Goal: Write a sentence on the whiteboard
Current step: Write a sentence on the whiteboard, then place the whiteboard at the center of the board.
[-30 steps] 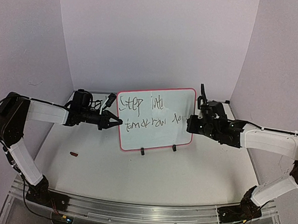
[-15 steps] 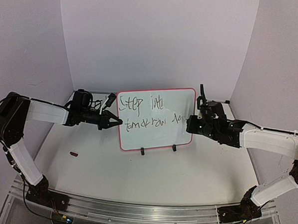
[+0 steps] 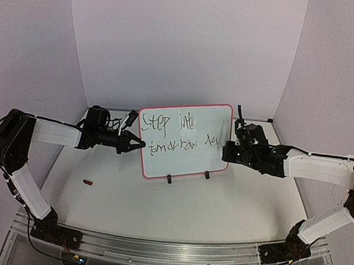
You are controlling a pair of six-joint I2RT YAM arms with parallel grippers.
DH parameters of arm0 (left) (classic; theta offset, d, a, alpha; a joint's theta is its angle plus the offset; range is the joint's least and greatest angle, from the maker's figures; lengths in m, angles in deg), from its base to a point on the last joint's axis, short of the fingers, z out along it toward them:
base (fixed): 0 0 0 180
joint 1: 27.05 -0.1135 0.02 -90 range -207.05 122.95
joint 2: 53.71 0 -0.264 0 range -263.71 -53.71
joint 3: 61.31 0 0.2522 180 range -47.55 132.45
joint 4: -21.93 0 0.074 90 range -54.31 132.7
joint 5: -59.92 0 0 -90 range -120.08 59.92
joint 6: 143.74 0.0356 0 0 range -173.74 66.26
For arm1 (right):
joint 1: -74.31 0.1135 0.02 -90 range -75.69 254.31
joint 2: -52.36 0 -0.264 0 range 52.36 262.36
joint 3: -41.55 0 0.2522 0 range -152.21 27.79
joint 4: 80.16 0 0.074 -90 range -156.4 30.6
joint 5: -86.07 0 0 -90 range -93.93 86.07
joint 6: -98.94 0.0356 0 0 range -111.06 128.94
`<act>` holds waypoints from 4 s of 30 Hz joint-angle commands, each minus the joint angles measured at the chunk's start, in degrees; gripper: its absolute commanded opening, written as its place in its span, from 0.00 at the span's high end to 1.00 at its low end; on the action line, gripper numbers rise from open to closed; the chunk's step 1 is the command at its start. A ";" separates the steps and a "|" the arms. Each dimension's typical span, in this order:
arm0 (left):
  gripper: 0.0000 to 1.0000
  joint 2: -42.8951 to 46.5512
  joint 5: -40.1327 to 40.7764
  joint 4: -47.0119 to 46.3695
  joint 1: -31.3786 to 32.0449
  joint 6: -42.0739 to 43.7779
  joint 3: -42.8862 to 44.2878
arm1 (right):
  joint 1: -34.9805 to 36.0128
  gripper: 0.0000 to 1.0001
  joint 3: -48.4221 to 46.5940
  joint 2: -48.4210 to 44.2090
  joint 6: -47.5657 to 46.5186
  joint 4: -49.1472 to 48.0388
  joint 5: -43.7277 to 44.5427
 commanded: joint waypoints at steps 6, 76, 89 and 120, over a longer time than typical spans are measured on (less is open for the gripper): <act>1.00 -0.17 7.79 3.50 0.15 2.93 -0.81 | -0.39 1.00 -4.22 -1.06 -2.74 -0.05 2.47; 1.00 -0.72 7.73 3.41 0.17 2.87 -0.79 | -1.00 1.00 0.32 -2.86 1.95 2.16 3.23; 1.00 -0.76 7.75 3.41 0.16 2.97 -0.81 | -1.29 1.00 -1.05 -0.43 1.35 0.93 3.09; 0.68 1.73 10.91 -0.15 0.15 0.96 -3.53 | -1.81 1.00 0.84 -12.09 1.14 8.25 0.96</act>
